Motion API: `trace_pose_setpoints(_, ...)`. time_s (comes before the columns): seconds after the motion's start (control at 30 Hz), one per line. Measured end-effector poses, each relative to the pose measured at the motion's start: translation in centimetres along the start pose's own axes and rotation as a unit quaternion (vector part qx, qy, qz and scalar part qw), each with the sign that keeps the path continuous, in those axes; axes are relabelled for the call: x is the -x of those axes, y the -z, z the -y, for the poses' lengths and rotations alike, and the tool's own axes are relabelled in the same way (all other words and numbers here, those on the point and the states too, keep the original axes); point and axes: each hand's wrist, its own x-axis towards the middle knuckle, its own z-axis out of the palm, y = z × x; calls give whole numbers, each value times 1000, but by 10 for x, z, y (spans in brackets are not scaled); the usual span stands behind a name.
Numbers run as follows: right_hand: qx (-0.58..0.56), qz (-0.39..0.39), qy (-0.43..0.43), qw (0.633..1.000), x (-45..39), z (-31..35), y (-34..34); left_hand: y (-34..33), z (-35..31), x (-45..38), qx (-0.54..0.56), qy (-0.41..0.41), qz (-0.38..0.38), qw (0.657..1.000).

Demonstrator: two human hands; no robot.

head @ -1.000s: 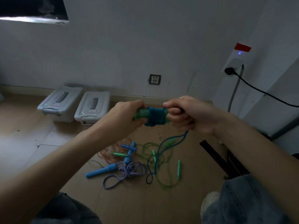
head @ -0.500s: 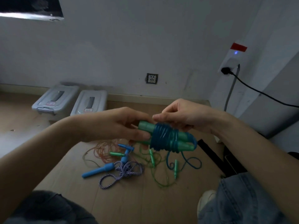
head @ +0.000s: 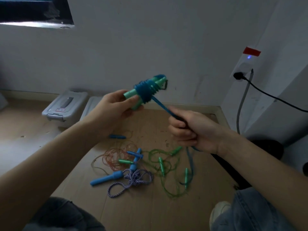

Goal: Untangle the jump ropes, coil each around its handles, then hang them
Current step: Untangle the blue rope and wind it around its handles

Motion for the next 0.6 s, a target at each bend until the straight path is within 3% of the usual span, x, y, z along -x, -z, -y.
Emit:
trace_pose_setpoints(0.13, 119, 88, -16, 989, 2, 3, -8, 7, 17, -9, -203, -42, -64, 976)
trace_pose_setpoints(0.27, 180, 43, 1, 983, 4, 13, 0, 1, 28, -5, -407, -98, 16, 908)
trace_pose_setpoints(0.4, 244, -59, 16, 968, 7, 24, 14, -3, 16, 1, -455, -123, 117, 874)
trace_pose_setpoints(0.5, 350, -89, 18, 932, 8, 24, 15, -8, 0, 7, -471, -156, 229, 838)
trace_pose_setpoints(0.6, 383, -89, 29, 919, 7, 21, 13, -8, -9, 12, -385, -141, 331, 850)
